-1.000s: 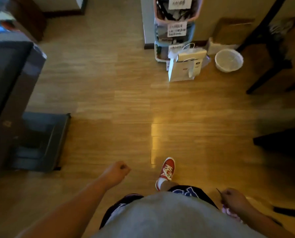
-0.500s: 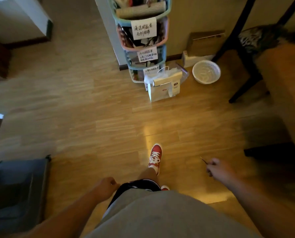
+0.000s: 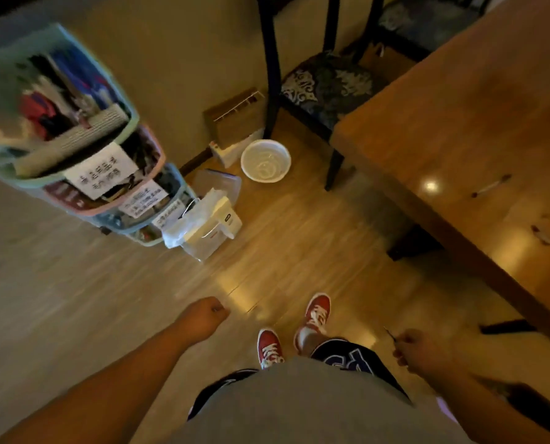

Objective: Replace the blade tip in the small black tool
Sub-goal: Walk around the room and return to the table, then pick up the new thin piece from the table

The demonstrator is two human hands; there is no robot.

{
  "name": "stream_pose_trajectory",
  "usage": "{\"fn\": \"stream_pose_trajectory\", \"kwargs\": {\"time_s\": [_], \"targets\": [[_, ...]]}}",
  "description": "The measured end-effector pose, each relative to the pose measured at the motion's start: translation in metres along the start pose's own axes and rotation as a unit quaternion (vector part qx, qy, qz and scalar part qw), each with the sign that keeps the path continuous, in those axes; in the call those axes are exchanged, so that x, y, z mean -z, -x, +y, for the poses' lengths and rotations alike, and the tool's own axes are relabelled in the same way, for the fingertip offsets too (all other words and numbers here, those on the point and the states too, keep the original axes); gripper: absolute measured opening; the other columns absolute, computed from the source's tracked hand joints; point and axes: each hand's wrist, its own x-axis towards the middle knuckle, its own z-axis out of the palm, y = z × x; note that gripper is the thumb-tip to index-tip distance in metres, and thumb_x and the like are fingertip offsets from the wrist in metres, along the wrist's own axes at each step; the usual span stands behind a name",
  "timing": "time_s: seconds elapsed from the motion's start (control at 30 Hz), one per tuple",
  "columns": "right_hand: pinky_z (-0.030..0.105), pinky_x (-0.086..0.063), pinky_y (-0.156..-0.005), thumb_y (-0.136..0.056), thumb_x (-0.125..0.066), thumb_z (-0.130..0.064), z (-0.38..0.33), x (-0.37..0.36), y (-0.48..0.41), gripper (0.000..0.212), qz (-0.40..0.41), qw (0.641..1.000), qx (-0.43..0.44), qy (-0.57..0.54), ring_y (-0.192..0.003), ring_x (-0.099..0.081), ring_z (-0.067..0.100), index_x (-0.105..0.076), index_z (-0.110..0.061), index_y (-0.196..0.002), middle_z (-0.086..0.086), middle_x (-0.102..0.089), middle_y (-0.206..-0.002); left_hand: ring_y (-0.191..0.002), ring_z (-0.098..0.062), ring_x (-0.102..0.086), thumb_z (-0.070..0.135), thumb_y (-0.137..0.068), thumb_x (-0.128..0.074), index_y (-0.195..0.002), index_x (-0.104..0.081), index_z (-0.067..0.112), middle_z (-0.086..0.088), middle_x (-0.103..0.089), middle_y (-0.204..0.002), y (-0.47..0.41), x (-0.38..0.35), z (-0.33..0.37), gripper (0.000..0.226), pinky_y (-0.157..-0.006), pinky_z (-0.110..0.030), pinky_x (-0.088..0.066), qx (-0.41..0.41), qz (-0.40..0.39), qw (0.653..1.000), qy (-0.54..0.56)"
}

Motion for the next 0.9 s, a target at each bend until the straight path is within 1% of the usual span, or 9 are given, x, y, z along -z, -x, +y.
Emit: {"fn": "stream_pose_trajectory", "kwargs": {"time_s": [0.1, 0.2, 0.27, 0.33, 0.53, 0.6, 0.73, 0.8, 0.9], "targets": [[0.026, -0.039, -0.046, -0.092, -0.05, -0.001, 0.017, 0.011, -0.017, 0.018, 0.008, 0.997, -0.054, -0.049, -0.053, -0.055, 0.023, -0.059, -0.003, -0.077, 0.016, -0.062, -0.068, -0.084, -0.026, -0.061, 0.033, -0.094, -0.057, -0.094, -0.066, 0.004, -0.015, -0.066, -0.093, -0.038, 0.018, 0.067, 0.03, -0.078, -0.036, -0.049, -0.045, -0.009, 0.999, -0.013], [0.019, -0.039, -0.036, -0.091, -0.051, 0.0, 0.025, 0.022, -0.041, 0.02, 0.02, 0.992, -0.096, -0.082, -0.047, -0.053, 0.021, -0.058, -0.003, -0.073, 0.013, -0.06, -0.06, -0.093, -0.034, -0.063, 0.025, -0.093, -0.059, -0.094, -0.065, -0.002, -0.022, -0.066, -0.101, -0.069, 0.025, 0.119, 0.028, -0.087, -0.041, -0.05, -0.074, -0.016, 0.997, -0.015], [0.018, -0.04, -0.036, -0.091, -0.053, -0.002, 0.02, 0.033, -0.058, 0.014, 0.016, 0.988, -0.111, -0.105, -0.048, -0.055, 0.02, -0.059, -0.002, -0.079, 0.012, -0.062, -0.061, -0.094, -0.032, -0.063, 0.023, -0.093, -0.059, -0.09, -0.064, 0.001, -0.019, -0.066, -0.101, -0.086, 0.029, 0.145, 0.023, -0.089, -0.041, -0.05, -0.077, -0.027, 0.996, -0.023], [0.022, -0.043, -0.045, -0.091, -0.053, -0.006, 0.004, 0.047, -0.074, 0.013, 0.003, 0.989, -0.106, -0.101, -0.052, -0.058, 0.021, -0.062, -0.004, -0.081, 0.012, -0.066, -0.067, -0.094, -0.03, -0.063, 0.027, -0.092, -0.06, -0.082, -0.061, 0.012, -0.014, -0.066, -0.098, -0.1, 0.035, 0.162, 0.018, -0.089, -0.039, -0.049, -0.062, -0.041, 0.996, -0.05], [0.028, -0.047, -0.057, -0.093, -0.051, -0.014, -0.09, 0.098, -0.099, 0.021, -0.02, 0.997, -0.017, -0.076, -0.065, -0.061, 0.02, -0.064, -0.012, -0.077, 0.013, -0.069, -0.08, -0.083, -0.018, -0.06, 0.035, -0.091, -0.058, -0.079, -0.061, 0.018, -0.003, -0.066, -0.087, -0.131, 0.058, 0.208, 0.021, -0.07, -0.026, -0.042, -0.055, -0.058, 0.99, -0.12], [0.026, -0.046, -0.055, -0.092, -0.052, -0.013, -0.128, 0.116, -0.1, 0.019, -0.021, 0.996, 0.018, -0.09, -0.066, -0.061, 0.019, -0.065, -0.013, -0.078, 0.015, -0.07, -0.084, -0.084, -0.014, -0.061, 0.037, -0.09, -0.059, -0.087, -0.064, 0.019, -0.001, -0.067, -0.09, -0.139, 0.064, 0.234, 0.019, -0.069, -0.02, -0.042, -0.082, -0.057, 0.986, -0.13], [0.024, -0.047, -0.058, -0.09, -0.058, -0.013, -0.197, 0.149, -0.1, 0.011, 0.001, 0.985, 0.113, -0.129, -0.071, -0.065, 0.016, -0.064, -0.017, -0.082, 0.003, -0.067, -0.079, -0.088, -0.008, -0.062, 0.046, -0.089, -0.057, -0.105, -0.063, 0.03, 0.005, -0.066, -0.099, -0.152, 0.07, 0.301, 0.023, -0.07, -0.018, -0.044, -0.17, -0.073, 0.969, -0.166], [0.022, -0.048, -0.059, -0.091, -0.059, -0.012, -0.225, 0.166, -0.1, 0.009, 0.013, 0.977, 0.141, -0.159, -0.069, -0.064, 0.013, -0.064, -0.016, -0.085, 0.001, -0.066, -0.077, -0.091, -0.006, -0.062, 0.049, -0.088, -0.057, -0.11, -0.062, 0.033, 0.007, -0.067, -0.104, -0.162, 0.073, 0.34, 0.027, -0.077, -0.022, -0.05, -0.217, -0.094, 0.957, -0.169], [0.015, -0.047, -0.057, -0.091, -0.059, -0.009, -0.26, 0.195, -0.1, 0.009, 0.04, 0.959, 0.152, -0.234, -0.065, -0.065, 0.007, -0.066, -0.014, -0.087, 0.0, -0.07, -0.074, -0.09, -0.005, -0.064, 0.05, -0.087, -0.056, -0.107, -0.062, 0.032, 0.008, -0.069, -0.102, -0.178, 0.077, 0.399, 0.027, -0.083, -0.032, -0.056, -0.295, -0.131, 0.928, -0.188]]}}
